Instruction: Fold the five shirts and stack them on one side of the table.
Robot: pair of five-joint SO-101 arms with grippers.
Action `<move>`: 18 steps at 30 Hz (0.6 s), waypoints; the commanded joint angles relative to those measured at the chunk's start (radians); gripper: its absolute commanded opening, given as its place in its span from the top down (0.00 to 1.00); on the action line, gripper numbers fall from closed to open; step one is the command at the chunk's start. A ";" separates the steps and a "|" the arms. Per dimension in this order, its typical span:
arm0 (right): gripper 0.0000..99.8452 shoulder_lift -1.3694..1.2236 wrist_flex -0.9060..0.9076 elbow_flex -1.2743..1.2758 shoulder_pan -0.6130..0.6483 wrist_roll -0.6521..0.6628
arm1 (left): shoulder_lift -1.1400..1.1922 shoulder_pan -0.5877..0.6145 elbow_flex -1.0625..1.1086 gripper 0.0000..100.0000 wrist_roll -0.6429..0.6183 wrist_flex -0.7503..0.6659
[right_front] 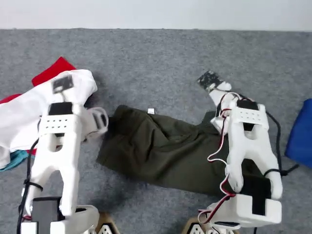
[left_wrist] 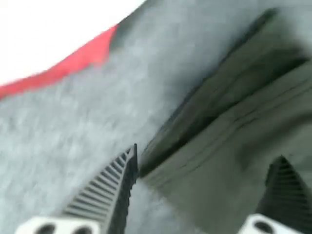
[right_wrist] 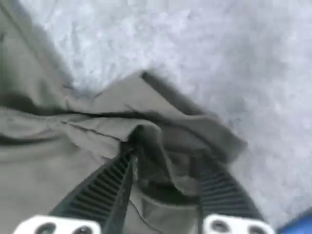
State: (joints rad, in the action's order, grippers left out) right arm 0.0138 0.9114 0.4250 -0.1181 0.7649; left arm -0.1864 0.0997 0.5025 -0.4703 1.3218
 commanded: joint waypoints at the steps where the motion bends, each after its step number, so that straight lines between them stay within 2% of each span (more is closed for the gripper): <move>1: 0.77 0.065 0.068 -0.101 -0.005 -0.038 | -0.012 -0.098 -0.042 0.61 -0.020 -0.118; 6: 0.80 0.068 0.085 -0.123 -0.010 -0.037 | 0.035 -0.195 -0.036 0.61 0.020 -0.296; 10: 0.80 0.076 0.120 -0.123 -0.024 -0.037 | 0.218 -0.201 -0.104 0.61 0.084 -0.338; 12: 0.80 0.077 0.147 -0.124 -0.027 -0.035 | 0.311 -0.181 -0.177 0.61 0.094 -0.318; 18: 0.80 0.077 0.157 -0.121 -0.039 -0.035 | 0.574 -0.189 -0.473 0.61 0.097 -0.069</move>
State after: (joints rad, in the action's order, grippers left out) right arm 0.0399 1.0556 0.3529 -0.1381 0.7373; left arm 0.3030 -0.0783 0.1757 -0.3874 1.1623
